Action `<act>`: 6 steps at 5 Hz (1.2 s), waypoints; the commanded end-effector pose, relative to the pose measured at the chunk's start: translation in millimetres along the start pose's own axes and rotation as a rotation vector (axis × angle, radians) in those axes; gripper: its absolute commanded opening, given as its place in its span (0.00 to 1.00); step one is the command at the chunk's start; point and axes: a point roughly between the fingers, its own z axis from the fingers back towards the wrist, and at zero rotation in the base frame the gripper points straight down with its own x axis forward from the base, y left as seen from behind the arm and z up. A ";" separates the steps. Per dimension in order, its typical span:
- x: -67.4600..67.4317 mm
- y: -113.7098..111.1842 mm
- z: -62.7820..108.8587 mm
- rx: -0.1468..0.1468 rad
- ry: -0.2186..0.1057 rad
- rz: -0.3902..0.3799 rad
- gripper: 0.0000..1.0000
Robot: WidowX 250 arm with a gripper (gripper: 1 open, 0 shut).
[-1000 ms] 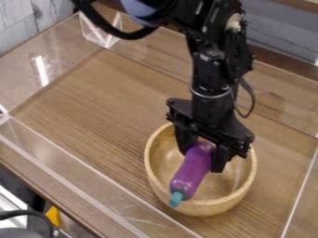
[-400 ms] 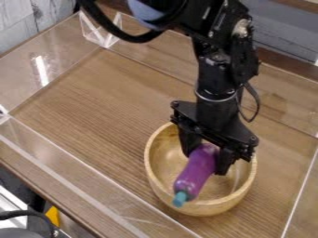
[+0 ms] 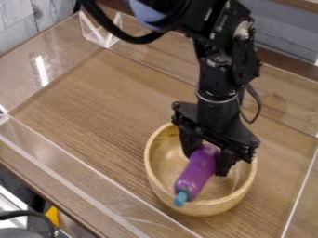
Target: Put the purple eggplant in the brown bowl
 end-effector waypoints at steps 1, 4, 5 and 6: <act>10.0 -5.9 9.8 -0.007 -0.047 -0.013 0.00; 9.9 -6.7 11.3 -0.011 -0.049 -0.007 0.00; 9.8 -6.9 11.9 -0.012 -0.050 -0.005 0.00; 9.8 -7.1 12.5 -0.013 -0.051 -0.004 0.00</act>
